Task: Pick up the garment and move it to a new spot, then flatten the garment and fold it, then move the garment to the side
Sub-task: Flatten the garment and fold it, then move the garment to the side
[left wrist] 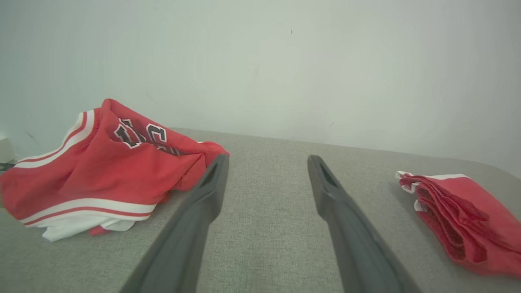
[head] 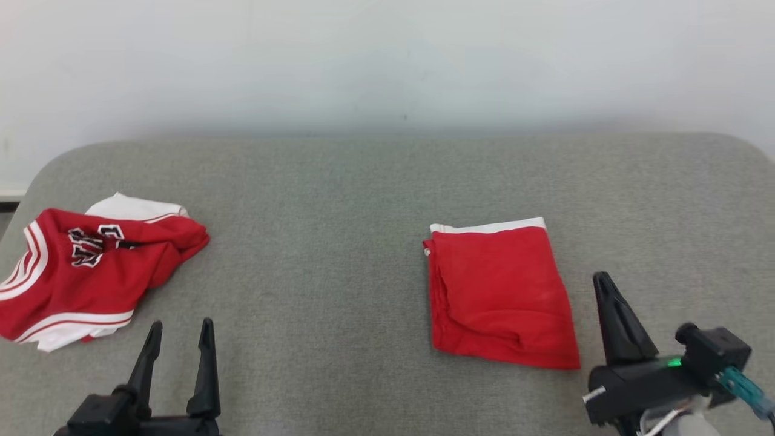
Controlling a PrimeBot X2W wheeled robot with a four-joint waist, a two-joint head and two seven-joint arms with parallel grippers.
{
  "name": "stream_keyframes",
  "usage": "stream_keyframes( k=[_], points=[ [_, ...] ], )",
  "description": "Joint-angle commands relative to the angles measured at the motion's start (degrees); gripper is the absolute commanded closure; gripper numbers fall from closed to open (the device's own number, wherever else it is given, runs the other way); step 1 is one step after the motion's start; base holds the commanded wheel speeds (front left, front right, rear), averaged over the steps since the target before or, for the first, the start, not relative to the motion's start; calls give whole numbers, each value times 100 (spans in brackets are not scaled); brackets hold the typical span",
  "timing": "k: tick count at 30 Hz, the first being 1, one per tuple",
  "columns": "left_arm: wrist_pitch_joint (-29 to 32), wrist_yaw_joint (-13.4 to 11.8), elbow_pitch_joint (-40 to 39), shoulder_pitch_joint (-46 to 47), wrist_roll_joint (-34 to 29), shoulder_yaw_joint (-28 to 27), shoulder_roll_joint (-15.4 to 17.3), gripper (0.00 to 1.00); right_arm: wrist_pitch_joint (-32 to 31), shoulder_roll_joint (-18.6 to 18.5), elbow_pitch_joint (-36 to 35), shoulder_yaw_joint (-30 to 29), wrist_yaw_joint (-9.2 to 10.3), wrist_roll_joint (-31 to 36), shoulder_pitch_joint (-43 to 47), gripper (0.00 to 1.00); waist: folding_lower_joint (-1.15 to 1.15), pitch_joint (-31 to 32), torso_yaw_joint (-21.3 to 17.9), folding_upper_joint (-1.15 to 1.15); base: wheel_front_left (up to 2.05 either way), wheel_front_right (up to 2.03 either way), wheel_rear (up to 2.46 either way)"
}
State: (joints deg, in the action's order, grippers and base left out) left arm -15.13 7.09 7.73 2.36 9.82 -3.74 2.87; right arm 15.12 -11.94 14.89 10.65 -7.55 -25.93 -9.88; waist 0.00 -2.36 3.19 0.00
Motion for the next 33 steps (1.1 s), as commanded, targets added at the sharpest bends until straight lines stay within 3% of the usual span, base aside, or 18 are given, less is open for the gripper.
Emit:
stream_keyframes(
  k=[1,2,5,19,33],
  points=[
    [-1,27,15,-126,-84,-33,3,0,3,-21,-61,-57,14,56,142,100,0,171,-163,0,0,0,0],
    [-1,28,-1,-160,-145,-64,12,0,3,-14,-126,-131,14,88,234,99,0,197,-212,0,0,0,0],
    [-1,30,-8,-293,-195,-198,10,0,3,12,-309,-265,14,304,526,0,0,262,-320,0,0,0,0],
    [-1,26,-165,-784,-352,-347,51,0,3,197,-782,-422,14,759,1101,0,0,470,-450,0,0,0,0],
    [-1,30,-210,-796,-398,-271,35,0,3,151,-495,-383,14,828,964,0,0,519,-230,0,0,0,0]
  ],
)
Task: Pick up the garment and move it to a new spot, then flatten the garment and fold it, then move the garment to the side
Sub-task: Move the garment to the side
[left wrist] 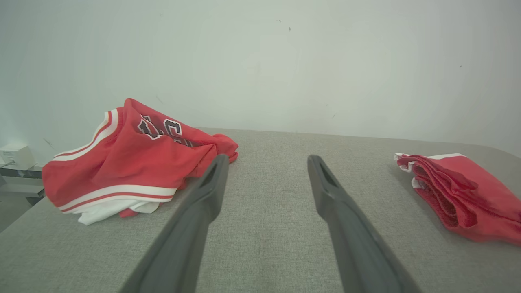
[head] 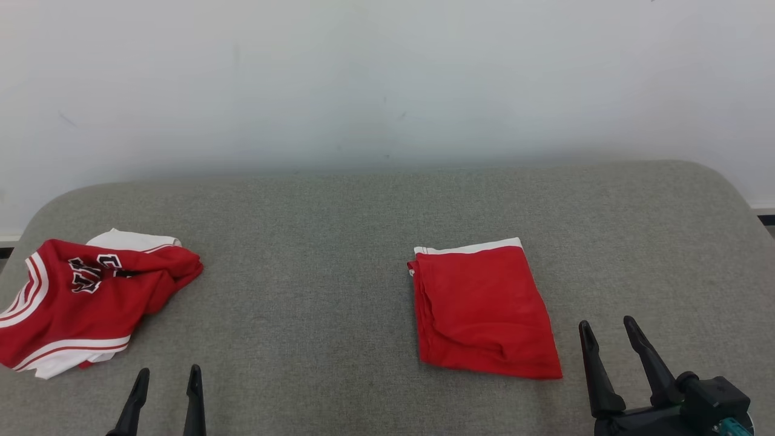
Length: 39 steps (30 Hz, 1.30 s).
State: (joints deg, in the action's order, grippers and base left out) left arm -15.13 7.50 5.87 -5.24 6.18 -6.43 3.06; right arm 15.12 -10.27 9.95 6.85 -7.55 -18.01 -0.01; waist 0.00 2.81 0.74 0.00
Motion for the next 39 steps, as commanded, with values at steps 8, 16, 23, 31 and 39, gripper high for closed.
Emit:
stream_keyframes(
  k=[8,16,23,31,39],
  points=[
    [-1,-10,-42,-62,-51,27,13,0,3,13,89,17,14,42,-25,0,0,-24,73,0,0,0,0],
    [-1,-10,-66,-38,-41,51,7,0,3,5,262,-6,14,-42,-117,0,0,-82,119,0,0,0,0],
    [-1,-11,-61,136,-17,146,1,0,-51,-319,859,166,14,30,-688,0,0,-288,274,0,0,0,0],
    [-1,-11,-97,449,61,268,-12,0,-707,-687,1942,556,14,-148,-2054,0,0,-881,476,0,0,0,0],
    [-1,-41,-60,771,189,425,-14,0,-956,-848,2994,923,14,-402,-2898,0,0,-1274,704,0,0,0,0]
  ],
)
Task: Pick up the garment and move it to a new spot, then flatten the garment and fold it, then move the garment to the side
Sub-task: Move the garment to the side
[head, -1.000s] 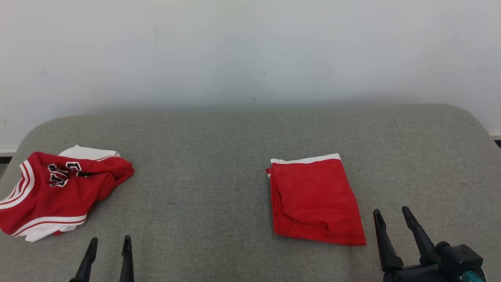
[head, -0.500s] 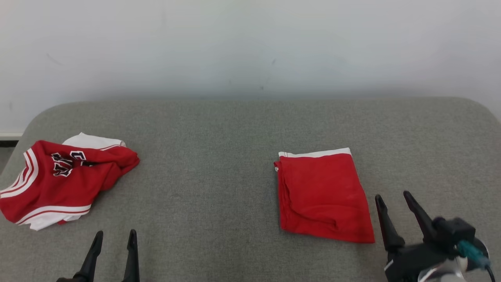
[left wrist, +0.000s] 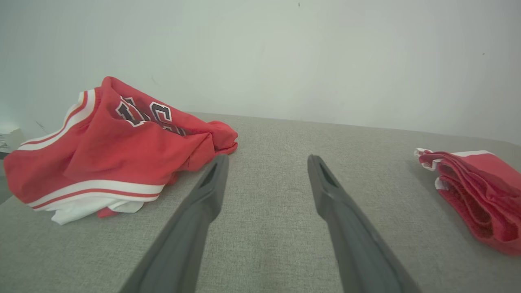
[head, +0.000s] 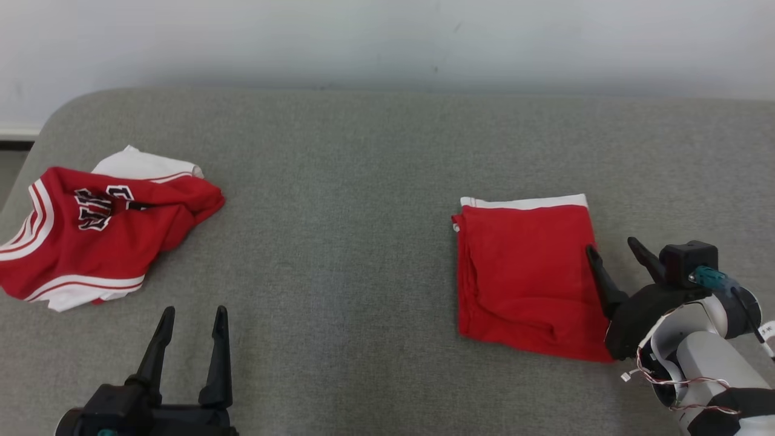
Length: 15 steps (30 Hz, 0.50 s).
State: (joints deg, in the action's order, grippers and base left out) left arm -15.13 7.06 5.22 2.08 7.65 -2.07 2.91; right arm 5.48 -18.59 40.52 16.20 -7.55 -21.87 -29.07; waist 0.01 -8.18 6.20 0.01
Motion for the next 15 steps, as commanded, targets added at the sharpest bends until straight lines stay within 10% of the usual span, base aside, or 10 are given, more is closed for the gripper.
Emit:
stream_keyframes(
  k=[1,11,14,15],
  points=[
    [-1,-13,9,72,62,17,0,0,-6,-34,70,44,14,-47,-82,0,-1,-221,183,-1,0,0,0],
    [-1,-94,41,197,134,54,-1,0,-116,218,1124,549,12,-698,-245,0,-1,-347,234,-1,0,0,0],
    [-1,-100,50,194,146,60,-1,0,-156,226,1185,857,5,-905,-194,100,-1,-342,193,-1,0,0,0],
    [-1,-94,55,201,146,72,-1,0,-182,212,1193,945,5,-958,-205,100,-1,-342,174,-1,0,0,0]
  ],
)
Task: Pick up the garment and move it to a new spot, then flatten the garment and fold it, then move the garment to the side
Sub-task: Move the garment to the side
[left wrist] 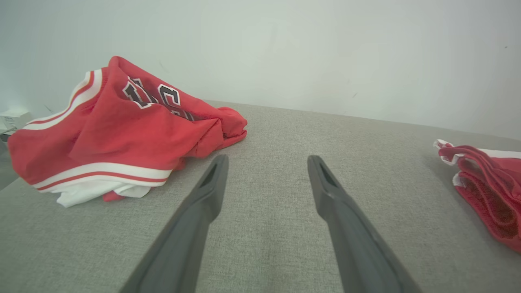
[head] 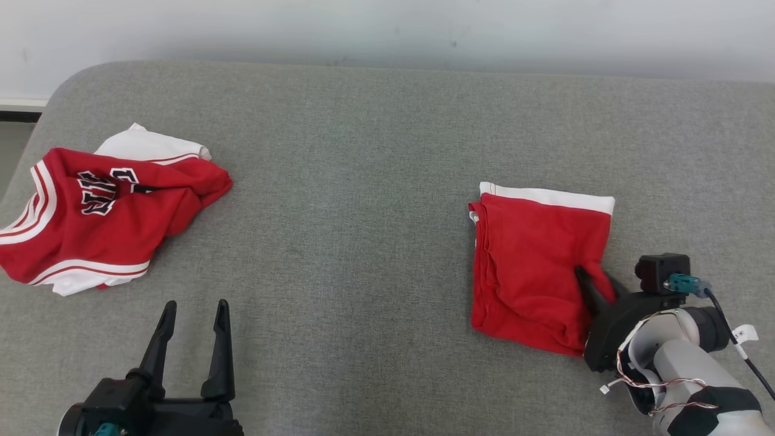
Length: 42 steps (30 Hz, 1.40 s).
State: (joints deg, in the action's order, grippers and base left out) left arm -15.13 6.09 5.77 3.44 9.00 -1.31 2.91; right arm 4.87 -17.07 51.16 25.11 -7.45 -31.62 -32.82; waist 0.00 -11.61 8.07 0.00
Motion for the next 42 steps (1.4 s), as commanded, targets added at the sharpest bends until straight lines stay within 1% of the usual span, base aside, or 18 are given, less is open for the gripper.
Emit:
stream_keyframes(
  k=[1,6,10,13,19,24,25,28,29,30,35,38,42],
  points=[
    [-1,2,3,76,12,10,-1,0,-117,23,135,127,-4,-37,143,100,0,-2,-34,0,0,0,0],
    [-1,18,-22,220,41,132,-1,0,-47,-342,96,430,10,-173,-296,100,0,-147,-118,0,0,0,0],
    [-1,25,-150,478,31,210,0,0,-164,-762,-134,789,7,-133,-896,100,0,-591,-226,0,0,0,0],
    [0,38,-268,657,-35,228,-1,0,-249,-1217,-361,1059,6,-59,-1398,100,0,-1029,-379,0,0,0,0],
    [-1,80,-645,1088,-151,164,3,0,-412,-2264,-905,1479,5,-90,-2375,100,0,-1935,-765,0,0,0,0],
    [-1,105,-910,1298,-277,116,105,0,-459,-3030,-1188,1599,5,-197,-2918,100,0,-2370,-1108,0,0,0,0],
    [-1,105,-910,1298,-277,116,105,0,-459,-3030,-1188,1599,5,-197,-2918,100,0,-2370,-1108,0,0,0,0],
    [-1,120,-1105,1307,-337,95,164,0,-519,-3302,-1297,1594,5,-237,-3122,100,0,-2519,-1295,0,0,0,0],
    [-1,127,-1235,1281,-355,81,203,0,-555,-3491,-1338,1540,6,-231,-3253,100,0,-2585,-1404,0,0,0,0],
    [-1,128,-1301,1257,-373,76,222,0,-561,-3569,-1372,1516,5,-238,-3314,100,0,-2616,-1451,0,0,0,0],
    [-1,134,-1541,1143,-427,102,268,0,-636,-3883,-1412,1402,5,-212,-3516,100,0,-2687,-1545,0,0,0,0],
    [-1,123,-1644,1110,-444,106,280,0,-685,-3929,-1389,1375,5,-191,-3648,100,0,-2707,-1551,0,0,0,0],
    [-1,123,-1683,1055,-449,113,270,0,-718,-3813,-1270,1353,5,-101,-3801,100,0,-2721,-1517,0,0,0,0]
  ],
)
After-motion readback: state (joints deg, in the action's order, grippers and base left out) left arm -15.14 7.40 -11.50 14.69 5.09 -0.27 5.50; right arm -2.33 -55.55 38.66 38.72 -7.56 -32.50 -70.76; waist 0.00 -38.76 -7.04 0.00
